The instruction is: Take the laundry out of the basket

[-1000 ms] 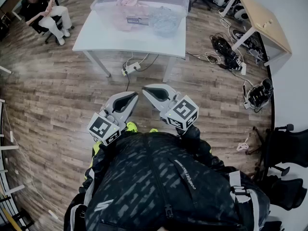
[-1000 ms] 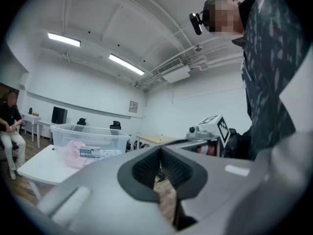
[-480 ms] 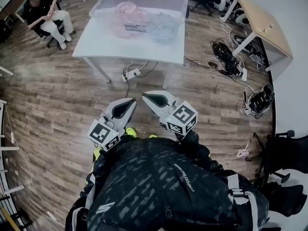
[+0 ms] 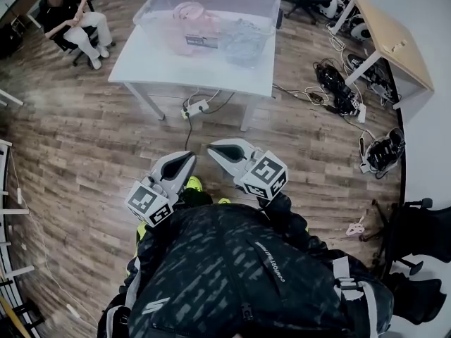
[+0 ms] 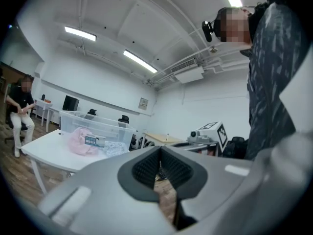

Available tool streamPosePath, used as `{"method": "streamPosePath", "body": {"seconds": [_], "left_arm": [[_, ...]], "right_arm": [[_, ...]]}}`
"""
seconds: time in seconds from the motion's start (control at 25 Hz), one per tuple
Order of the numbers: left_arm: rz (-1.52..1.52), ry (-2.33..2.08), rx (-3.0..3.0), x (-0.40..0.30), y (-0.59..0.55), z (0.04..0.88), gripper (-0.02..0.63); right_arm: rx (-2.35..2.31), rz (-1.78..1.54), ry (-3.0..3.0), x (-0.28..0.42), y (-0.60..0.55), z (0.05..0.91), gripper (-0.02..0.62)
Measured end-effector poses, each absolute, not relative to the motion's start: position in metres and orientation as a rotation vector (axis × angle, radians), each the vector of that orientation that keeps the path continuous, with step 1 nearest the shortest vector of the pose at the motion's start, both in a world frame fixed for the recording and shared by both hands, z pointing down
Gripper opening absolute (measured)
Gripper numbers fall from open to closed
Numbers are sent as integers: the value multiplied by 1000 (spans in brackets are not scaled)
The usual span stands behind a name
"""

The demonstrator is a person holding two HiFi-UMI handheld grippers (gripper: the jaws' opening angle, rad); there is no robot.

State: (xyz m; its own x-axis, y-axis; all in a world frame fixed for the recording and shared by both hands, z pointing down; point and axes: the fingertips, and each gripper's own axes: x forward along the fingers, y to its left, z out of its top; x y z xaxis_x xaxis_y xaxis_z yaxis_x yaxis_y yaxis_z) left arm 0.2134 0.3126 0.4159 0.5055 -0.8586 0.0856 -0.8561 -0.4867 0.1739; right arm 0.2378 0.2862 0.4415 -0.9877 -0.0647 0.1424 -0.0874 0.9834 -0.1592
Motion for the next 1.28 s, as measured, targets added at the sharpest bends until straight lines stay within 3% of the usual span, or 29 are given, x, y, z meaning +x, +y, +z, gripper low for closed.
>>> {"method": "streamPosePath", "body": {"seconds": [0.64, 1.28], "left_arm": [[43, -1404, 2613, 150, 216, 436, 11], [-5, -1312, 2671, -13, 68, 419, 11]], "right_arm": [[285, 290, -2921, 165, 200, 454, -2], [387, 233, -2857, 10, 58, 437, -2]]}}
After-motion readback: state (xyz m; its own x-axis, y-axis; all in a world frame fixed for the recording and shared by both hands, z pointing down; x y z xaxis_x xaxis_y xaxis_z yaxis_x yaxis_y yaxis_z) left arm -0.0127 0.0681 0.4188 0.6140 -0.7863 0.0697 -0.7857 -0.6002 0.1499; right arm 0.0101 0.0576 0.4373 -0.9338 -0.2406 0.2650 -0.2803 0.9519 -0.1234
